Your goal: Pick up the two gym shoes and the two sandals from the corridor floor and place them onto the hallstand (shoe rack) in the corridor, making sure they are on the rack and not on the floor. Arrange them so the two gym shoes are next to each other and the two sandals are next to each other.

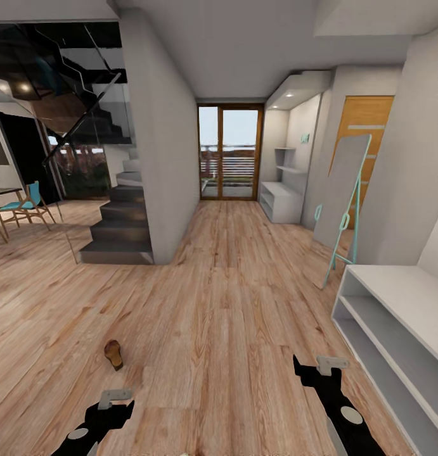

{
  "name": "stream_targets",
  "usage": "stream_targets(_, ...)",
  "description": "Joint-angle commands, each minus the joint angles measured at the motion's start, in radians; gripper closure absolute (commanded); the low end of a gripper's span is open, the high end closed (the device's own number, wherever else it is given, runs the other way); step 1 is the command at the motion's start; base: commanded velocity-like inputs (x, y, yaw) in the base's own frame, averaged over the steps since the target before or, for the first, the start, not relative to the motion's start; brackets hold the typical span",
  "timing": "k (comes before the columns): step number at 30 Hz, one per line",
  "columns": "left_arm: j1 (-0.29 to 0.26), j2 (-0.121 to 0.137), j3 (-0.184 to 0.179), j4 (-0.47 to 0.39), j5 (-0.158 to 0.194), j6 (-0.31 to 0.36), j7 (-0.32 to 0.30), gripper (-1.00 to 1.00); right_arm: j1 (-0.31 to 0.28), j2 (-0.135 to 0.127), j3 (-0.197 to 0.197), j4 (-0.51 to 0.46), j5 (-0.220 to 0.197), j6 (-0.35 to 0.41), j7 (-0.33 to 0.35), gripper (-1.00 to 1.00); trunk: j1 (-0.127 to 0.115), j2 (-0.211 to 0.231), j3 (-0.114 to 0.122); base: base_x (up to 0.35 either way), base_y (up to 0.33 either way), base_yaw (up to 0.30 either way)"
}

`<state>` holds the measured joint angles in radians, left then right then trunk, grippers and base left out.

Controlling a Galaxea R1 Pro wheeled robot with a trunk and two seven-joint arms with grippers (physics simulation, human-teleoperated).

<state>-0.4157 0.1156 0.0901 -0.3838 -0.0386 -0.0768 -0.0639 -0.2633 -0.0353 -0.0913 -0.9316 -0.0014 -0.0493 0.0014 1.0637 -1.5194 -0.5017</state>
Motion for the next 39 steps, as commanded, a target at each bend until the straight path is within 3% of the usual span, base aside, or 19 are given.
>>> stream_targets(1,-0.001,-0.001,0.008,0.001,-0.004,-0.003,-0.007,-1.0,-0.001,0.0,-0.001,0.001,0.0,-0.003,0.0,-1.0,0.0,-0.001,-0.002,-0.06,0.0,0.0)
stream_targets(21,-0.002,0.0,0.008,-0.001,-0.004,-0.003,-0.007,-1.0,-0.001,0.0,-0.001,0.001,-0.002,-0.001,0.0,-1.0,0.0,-0.001,-0.031,-0.009,0.0,0.0)
stream_targets(39,-0.002,0.001,0.009,0.0,-0.004,-0.003,-0.007,-1.0,-0.001,0.0,-0.002,-0.001,-0.002,-0.001,0.0,-1.0,0.069,-0.127,-0.116,0.0,0.0,0.0)
